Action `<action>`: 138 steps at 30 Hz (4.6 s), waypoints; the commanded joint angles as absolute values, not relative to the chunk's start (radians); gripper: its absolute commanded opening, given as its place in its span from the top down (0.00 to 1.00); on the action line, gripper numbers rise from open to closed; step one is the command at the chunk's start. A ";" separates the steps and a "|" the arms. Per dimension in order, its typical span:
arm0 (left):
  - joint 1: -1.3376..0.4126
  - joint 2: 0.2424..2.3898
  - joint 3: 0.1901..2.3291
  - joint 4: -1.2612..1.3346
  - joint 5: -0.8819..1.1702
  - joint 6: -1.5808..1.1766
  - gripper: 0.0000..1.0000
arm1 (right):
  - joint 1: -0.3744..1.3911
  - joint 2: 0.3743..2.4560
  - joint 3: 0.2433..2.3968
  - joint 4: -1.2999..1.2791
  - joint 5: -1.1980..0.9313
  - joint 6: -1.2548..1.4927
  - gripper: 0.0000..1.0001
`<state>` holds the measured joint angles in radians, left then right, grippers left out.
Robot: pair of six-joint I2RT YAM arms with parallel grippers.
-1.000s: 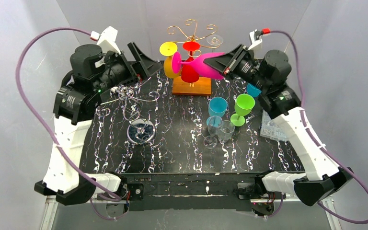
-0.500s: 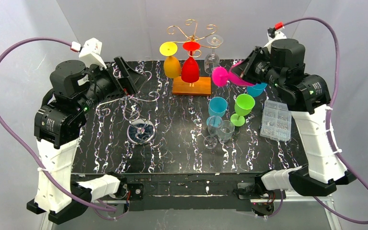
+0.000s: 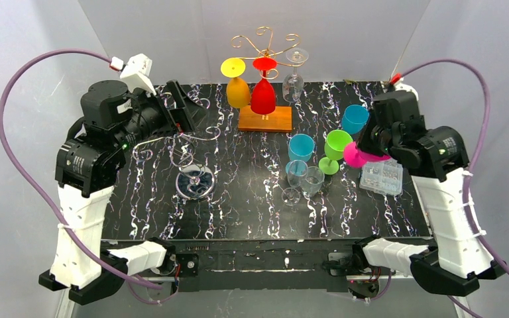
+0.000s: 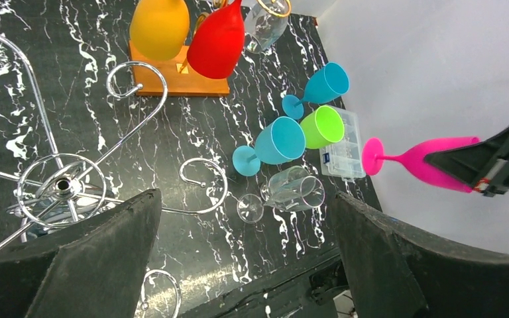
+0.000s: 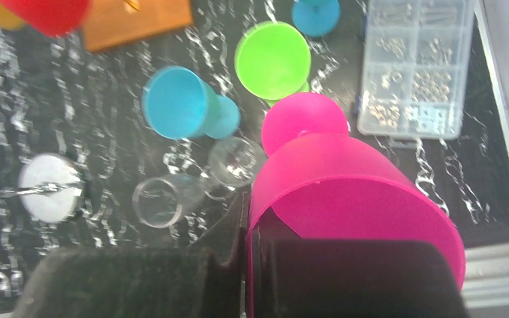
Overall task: Take the wine glass off the wine glass rack
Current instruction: Place the wine glass at the center of the board, then adjust the wine rack at the center of the board.
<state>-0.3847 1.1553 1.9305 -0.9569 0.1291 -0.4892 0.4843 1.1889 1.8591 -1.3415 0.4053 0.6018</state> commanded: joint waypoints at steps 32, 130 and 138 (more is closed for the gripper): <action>-0.807 1.282 1.860 -0.943 -0.001 -0.425 0.02 | 0.359 1.213 1.068 -0.894 0.297 0.587 0.87; -0.424 1.610 0.938 -0.483 -0.378 -0.498 0.02 | 0.359 1.155 1.351 -0.991 0.175 0.488 0.15; -0.350 1.575 1.014 -0.521 -0.360 -0.424 0.02 | 0.359 1.144 1.333 -0.970 0.172 0.477 0.14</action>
